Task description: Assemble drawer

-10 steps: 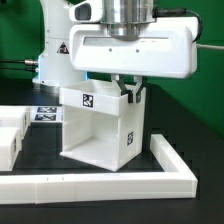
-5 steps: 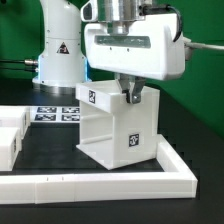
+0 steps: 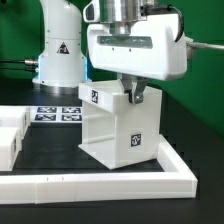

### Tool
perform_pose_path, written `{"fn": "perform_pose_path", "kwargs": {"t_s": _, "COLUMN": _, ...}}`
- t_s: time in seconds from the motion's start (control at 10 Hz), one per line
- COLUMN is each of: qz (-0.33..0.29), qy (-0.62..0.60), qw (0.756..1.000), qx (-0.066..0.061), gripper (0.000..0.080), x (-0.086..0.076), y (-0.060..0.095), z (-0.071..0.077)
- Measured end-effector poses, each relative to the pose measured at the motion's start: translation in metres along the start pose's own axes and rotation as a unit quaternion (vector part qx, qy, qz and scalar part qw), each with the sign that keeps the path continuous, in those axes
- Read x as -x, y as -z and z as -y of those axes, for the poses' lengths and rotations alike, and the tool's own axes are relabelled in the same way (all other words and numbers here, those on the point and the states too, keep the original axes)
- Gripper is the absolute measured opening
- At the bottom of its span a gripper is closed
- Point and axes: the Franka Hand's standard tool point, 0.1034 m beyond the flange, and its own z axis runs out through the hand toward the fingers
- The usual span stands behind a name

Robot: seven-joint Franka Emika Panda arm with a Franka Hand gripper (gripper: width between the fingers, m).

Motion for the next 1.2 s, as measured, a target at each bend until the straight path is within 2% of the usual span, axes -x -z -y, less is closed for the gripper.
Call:
{"fn": "perform_pose_path", "kwargs": {"t_s": 0.4, "qz": 0.004, "qy": -0.03, "qw": 0.999, "qx": -0.018, "gripper": 0.0039, "x": -0.022, "y": 0.014, "z": 0.014}}
{"fn": "perform_pose_path", "kwargs": {"t_s": 0.6, "qz": 0.005, "qy": -0.025, "qw": 1.0, "qx": -0.015, "gripper": 0.0039, "x": -0.016, "y": 0.011, "z": 0.013}}
{"fn": "perform_pose_path", "kwargs": {"t_s": 0.8, "qz": 0.016, "qy": -0.09, "qw": 0.996, "qx": -0.016, "gripper": 0.0039, "x": -0.011, "y": 0.01, "z": 0.014}}
{"fn": "perform_pose_path", "kwargs": {"t_s": 0.9, "qz": 0.02, "qy": -0.091, "qw": 0.996, "qx": -0.003, "gripper": 0.0039, "x": -0.01, "y": 0.007, "z": 0.011}}
{"fn": "perform_pose_path", "kwargs": {"t_s": 1.0, "qz": 0.022, "qy": -0.092, "qw": 0.995, "qx": 0.002, "gripper": 0.0039, "x": -0.012, "y": 0.004, "z": 0.014}}
{"fn": "perform_pose_path", "kwargs": {"t_s": 1.2, "qz": 0.022, "qy": -0.092, "qw": 0.996, "qx": 0.002, "gripper": 0.0039, "x": -0.015, "y": -0.003, "z": 0.024}}
